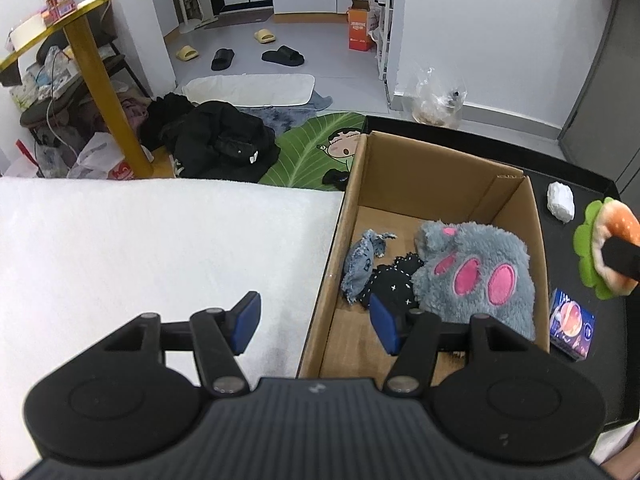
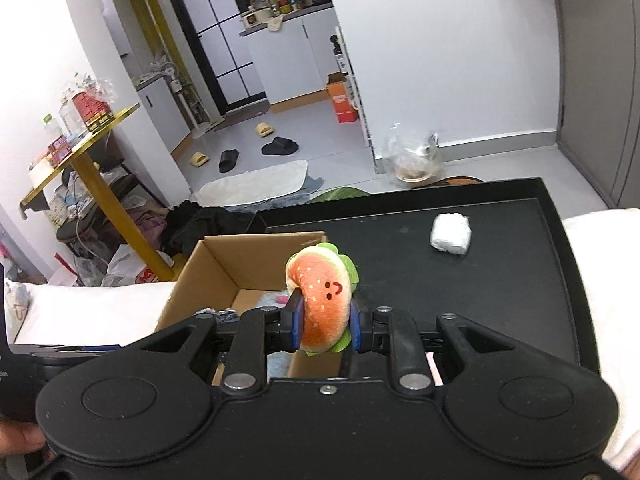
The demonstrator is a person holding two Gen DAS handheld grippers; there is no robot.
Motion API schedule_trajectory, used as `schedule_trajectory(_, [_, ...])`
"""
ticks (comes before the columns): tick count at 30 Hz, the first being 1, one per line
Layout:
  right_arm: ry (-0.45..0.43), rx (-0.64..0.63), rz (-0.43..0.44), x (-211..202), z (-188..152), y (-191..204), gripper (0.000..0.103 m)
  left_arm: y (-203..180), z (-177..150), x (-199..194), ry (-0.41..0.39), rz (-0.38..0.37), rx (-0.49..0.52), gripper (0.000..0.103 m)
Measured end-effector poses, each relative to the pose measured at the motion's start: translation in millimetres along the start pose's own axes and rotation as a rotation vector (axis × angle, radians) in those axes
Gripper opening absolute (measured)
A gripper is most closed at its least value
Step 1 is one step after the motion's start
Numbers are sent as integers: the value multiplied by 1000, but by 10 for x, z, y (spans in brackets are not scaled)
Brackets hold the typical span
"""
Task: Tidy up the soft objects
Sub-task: 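Carry the burger plush with the right gripper into the box and release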
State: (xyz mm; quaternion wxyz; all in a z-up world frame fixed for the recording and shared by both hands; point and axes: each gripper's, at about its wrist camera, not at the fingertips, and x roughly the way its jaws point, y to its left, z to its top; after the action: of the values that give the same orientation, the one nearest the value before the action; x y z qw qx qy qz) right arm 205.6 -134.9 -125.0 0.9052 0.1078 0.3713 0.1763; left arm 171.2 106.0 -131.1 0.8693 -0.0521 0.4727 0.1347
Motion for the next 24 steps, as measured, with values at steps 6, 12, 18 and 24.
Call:
schedule_trajectory(6, [6, -24, 11, 63, 42, 152, 22, 45, 9, 38, 12, -16, -14, 58])
schedule_trajectory(12, [32, -61, 52, 117, 53, 349, 23, 115, 21, 101, 40, -39, -50, 55])
schedule_trajectory(18, [96, -82, 85, 216, -19, 514, 24, 178, 28, 169, 79, -54, -89, 55])
schedule_trajectory(24, [159, -65, 111, 329, -94, 628, 24, 241, 28, 186, 89, -70, -117, 52])
